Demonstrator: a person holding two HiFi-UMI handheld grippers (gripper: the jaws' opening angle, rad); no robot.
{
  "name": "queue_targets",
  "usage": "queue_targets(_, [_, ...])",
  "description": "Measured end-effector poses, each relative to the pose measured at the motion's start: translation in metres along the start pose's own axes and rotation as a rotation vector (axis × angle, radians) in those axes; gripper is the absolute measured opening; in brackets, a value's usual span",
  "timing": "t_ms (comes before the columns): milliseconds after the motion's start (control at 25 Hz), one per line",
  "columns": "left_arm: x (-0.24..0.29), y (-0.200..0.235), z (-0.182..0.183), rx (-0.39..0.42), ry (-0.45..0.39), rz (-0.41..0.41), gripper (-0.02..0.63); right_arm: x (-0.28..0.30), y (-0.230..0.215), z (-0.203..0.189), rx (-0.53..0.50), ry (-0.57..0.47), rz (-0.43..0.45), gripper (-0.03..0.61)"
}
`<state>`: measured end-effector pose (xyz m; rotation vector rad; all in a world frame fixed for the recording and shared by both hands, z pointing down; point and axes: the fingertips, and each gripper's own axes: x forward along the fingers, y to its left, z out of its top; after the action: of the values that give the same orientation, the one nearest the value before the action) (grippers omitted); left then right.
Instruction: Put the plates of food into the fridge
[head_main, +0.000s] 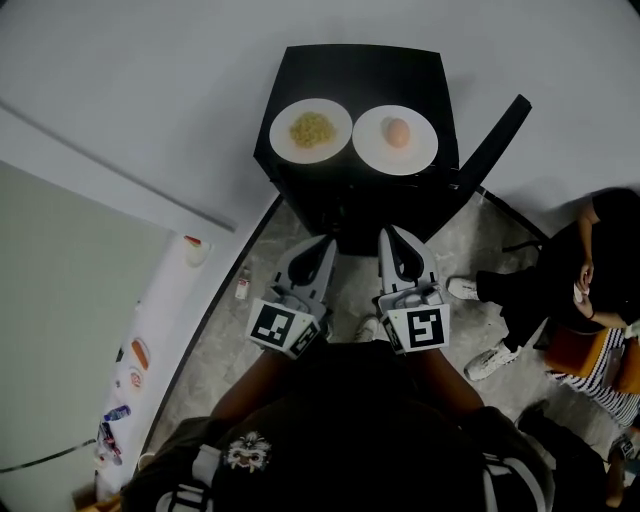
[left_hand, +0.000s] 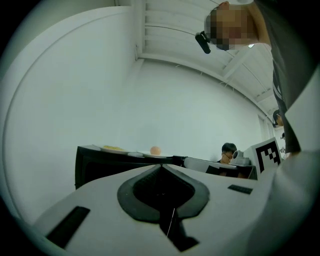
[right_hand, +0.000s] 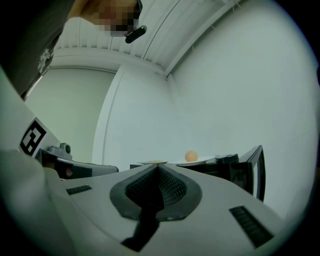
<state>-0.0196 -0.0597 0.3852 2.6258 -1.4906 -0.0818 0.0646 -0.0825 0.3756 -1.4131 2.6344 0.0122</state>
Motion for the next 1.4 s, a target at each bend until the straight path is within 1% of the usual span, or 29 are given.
queue_targets(240, [0.022,0.010,0.008,0.012,-0.019,-0.071,0.023,0.015,0.001,0.007,-0.044,-0.018,-0.008,0.025])
queue_targets(400, [0.031,0.021,0.009,0.021,-0.027,-0.115,0.023,0.027,-0.001,0.011,-0.032,-0.031,-0.064,0.025])
queue_targets(560, [0.037,0.038,0.010,0.012,-0.032,-0.132,0.023,0.034,-0.001,0.002,-0.076,0.019,-0.080,0.025])
queue_targets(600, [0.038,0.041,0.010,0.007,-0.032,-0.136,0.023,0.035,-0.002,-0.002,-0.062,0.030,-0.085,0.025])
queue_targets(640, [0.039,0.043,0.009,0.000,-0.029,-0.140,0.023,0.036,-0.004,-0.006,-0.029,0.039,-0.095,0.025])
queue_targets(760, [0.042,0.047,0.003,-0.026,-0.021,-0.164,0.023,0.042,-0.013,-0.015,0.125,0.063,-0.133,0.025])
queue_targets(840, [0.043,0.047,0.000,-0.040,-0.022,-0.185,0.023,0.045,-0.016,-0.017,0.194,0.076,-0.145,0.025])
queue_targets(960, [0.046,0.048,-0.003,-0.047,-0.025,-0.220,0.023,0.050,-0.014,-0.012,0.214,0.067,-0.145,0.026])
queue_targets(1080, [0.049,0.050,-0.004,-0.053,-0.014,-0.233,0.023,0.053,-0.017,-0.009,0.242,0.070,-0.163,0.028])
queue_targets(1160, [0.049,0.052,-0.005,-0.058,-0.012,-0.238,0.023,0.054,-0.020,-0.011,0.291,0.077,-0.172,0.039])
queue_targets(1240, [0.048,0.053,-0.006,-0.067,-0.010,-0.244,0.023,0.055,-0.023,-0.013,0.379,0.077,-0.178,0.106])
queue_targets(1400, [0.046,0.057,-0.008,-0.074,-0.004,-0.246,0.023,0.055,-0.038,-0.012,0.587,0.038,-0.212,0.118])
